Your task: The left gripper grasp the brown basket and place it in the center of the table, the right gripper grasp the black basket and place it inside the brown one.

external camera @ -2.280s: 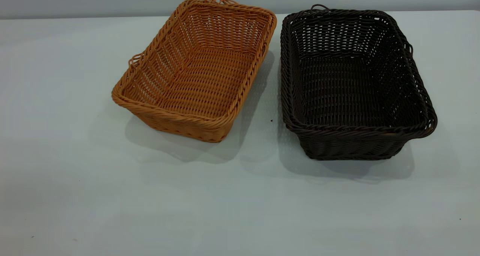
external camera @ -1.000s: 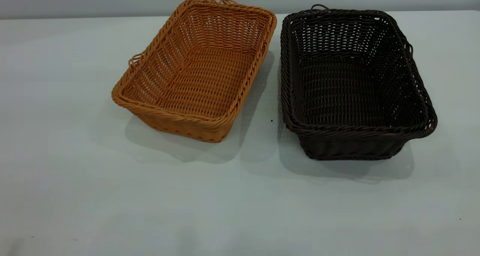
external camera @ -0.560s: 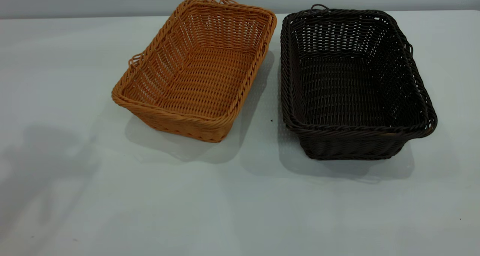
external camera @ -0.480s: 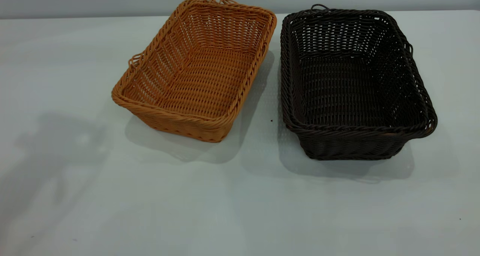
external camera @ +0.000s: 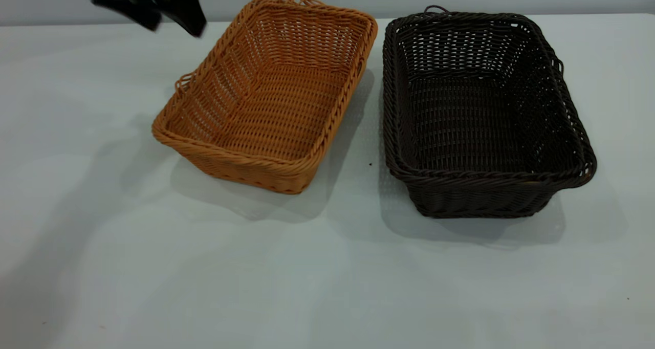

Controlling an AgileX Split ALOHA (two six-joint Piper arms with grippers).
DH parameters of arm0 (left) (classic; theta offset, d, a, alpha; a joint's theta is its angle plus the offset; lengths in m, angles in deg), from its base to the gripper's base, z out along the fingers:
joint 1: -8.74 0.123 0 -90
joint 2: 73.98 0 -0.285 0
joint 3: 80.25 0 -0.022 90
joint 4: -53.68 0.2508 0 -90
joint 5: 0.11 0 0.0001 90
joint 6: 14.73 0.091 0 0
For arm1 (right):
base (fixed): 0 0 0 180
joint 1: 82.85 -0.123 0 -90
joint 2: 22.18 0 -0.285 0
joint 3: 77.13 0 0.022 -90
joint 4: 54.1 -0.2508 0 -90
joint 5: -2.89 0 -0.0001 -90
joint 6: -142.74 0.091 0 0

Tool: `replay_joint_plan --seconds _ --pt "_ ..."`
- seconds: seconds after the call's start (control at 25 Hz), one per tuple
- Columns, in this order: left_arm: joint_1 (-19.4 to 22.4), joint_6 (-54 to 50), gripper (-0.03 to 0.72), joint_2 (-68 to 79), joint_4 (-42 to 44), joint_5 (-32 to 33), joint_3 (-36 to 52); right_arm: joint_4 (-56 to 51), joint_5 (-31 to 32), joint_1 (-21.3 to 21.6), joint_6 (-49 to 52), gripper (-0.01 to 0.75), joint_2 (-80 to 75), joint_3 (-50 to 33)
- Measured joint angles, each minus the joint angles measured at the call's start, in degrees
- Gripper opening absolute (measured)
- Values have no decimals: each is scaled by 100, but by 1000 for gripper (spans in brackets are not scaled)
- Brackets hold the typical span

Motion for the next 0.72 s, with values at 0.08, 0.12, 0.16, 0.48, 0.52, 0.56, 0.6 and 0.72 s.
replay_joint_plan --seconds 0.08,0.12,0.16,0.48,0.52,0.56,0.6,0.72 --pt "-2 0 530 318 0 -6 -228 -30 -22 0 75 573 -432 157" --pt "-2 0 530 439 16 -6 -318 -74 -50 0 79 573 -687 234" --pt "-7 0 530 523 36 -12 -425 -128 -94 0 84 573 -952 304" --pt "-192 0 530 1291 65 -317 -903 -1186 -824 0 34 573 -3064 530" --pt "-225 0 525 1412 65 -348 -977 -1310 -950 0 16 573 -3334 530" --pt "-268 0 515 1535 65 -364 -1064 -1466 -1051 0 -1 573 -3600 530" --pt "-288 0 494 1651 65 -378 -1136 -1629 -1165 0 -45 573 -3862 530" --pt "-331 3 363 1900 71 -390 -1376 -2144 -1415 0 -198 573 -4605 530"
